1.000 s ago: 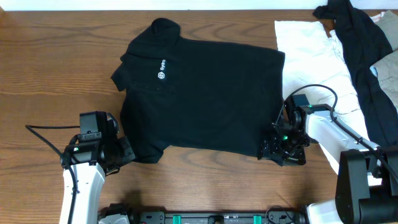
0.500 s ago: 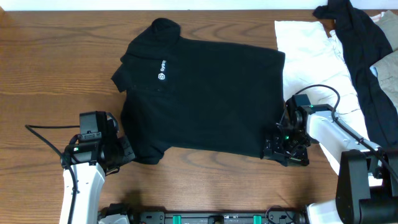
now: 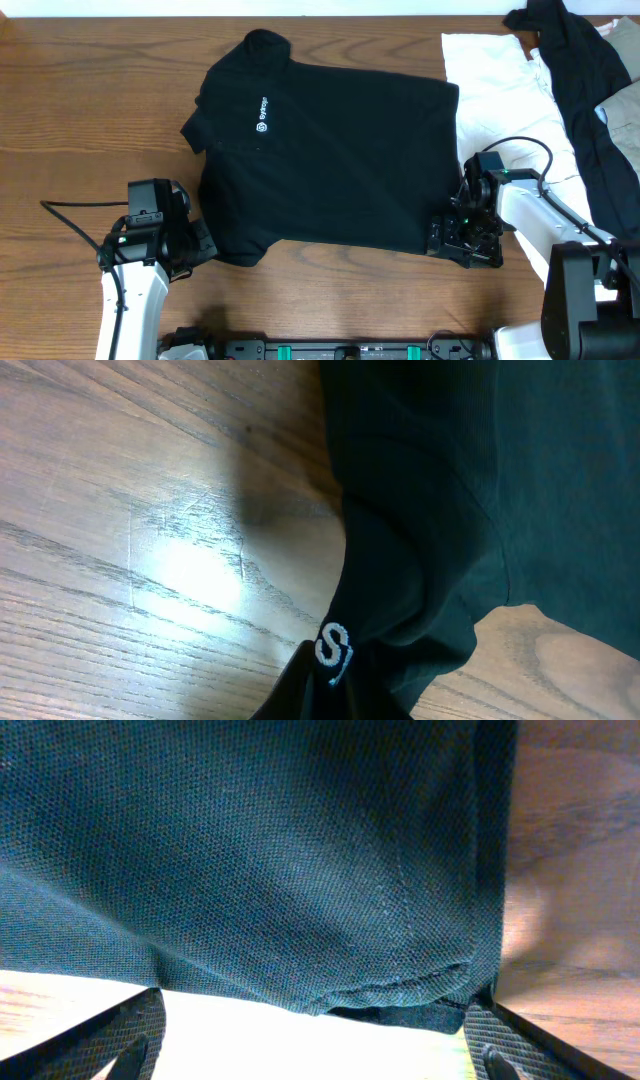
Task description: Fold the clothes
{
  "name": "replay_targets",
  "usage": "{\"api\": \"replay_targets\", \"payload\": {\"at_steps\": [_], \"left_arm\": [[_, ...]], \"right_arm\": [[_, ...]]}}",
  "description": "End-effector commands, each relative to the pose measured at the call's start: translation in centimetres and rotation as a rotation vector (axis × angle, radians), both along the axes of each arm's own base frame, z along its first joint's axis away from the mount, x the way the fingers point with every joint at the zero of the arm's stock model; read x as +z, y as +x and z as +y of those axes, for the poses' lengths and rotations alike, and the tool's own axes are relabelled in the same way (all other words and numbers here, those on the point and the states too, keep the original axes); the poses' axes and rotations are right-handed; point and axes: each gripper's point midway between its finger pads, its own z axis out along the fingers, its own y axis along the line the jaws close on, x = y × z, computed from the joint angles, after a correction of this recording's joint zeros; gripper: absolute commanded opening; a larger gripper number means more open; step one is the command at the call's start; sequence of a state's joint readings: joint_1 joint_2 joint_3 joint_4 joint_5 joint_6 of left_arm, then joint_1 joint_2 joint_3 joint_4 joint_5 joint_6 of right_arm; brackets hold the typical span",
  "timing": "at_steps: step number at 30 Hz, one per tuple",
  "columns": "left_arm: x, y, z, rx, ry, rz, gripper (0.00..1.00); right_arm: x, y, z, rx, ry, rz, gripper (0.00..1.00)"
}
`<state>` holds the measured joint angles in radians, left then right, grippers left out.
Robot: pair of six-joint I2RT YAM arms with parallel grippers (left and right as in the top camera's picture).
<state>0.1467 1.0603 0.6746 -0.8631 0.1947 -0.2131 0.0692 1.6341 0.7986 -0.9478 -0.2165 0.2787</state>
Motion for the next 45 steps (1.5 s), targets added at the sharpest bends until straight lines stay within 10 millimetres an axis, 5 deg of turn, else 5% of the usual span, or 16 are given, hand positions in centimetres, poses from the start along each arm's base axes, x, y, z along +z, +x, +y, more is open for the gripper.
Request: {"api": "replay_targets", "payload": {"at_steps": [1,16,31,45], "left_arm": [[0.5,0.4,0.3,0.009,0.017,-0.016,0.09],[0.5,0.5,0.3,0.009,0.018,-0.021,0.10],[0.5,0.5,0.3,0.009,0.018,-0.023,0.10],[0.5,0.4,0.3,0.009,0.016,-0.016,0.10]], "right_arm": [[-0.8,0.3,-0.3,-0.002,0.006,-0.016,0.94],[1.6,3.6,-1.7,0.014,0.007,-0.110,0.97],[1.3,0.6,-2.4,0.024,-0.024,0.001,0.97],[-1.2,-1.2,0.0,-0.033,0.095,-0.002,0.92]]}}
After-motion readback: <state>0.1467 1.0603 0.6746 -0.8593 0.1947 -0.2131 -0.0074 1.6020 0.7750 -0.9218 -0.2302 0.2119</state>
